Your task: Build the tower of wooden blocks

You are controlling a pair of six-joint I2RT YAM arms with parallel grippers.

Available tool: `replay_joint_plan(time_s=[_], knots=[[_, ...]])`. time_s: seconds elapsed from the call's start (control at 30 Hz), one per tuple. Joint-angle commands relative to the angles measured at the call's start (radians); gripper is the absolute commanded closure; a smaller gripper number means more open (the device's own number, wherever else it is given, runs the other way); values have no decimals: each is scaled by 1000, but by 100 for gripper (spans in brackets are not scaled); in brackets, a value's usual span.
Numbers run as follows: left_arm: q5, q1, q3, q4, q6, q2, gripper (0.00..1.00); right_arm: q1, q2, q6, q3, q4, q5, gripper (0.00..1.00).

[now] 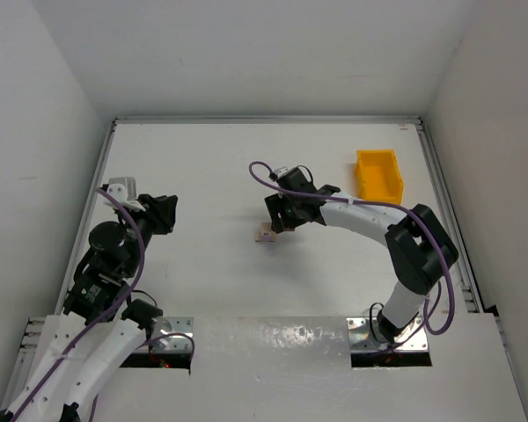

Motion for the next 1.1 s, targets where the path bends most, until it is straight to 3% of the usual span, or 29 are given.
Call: replay_joint_plan(time_s=[0.0,0.63,1.07], knots=[[14,11,0,37,11,2,75,7,6,-1,44,35,5,43],[16,13,0,37,9,-4,75,8,-42,-27,52,-15,103,43],[13,0,-2,36,8,-71,75,59,-108,13,154,-113,149,43]])
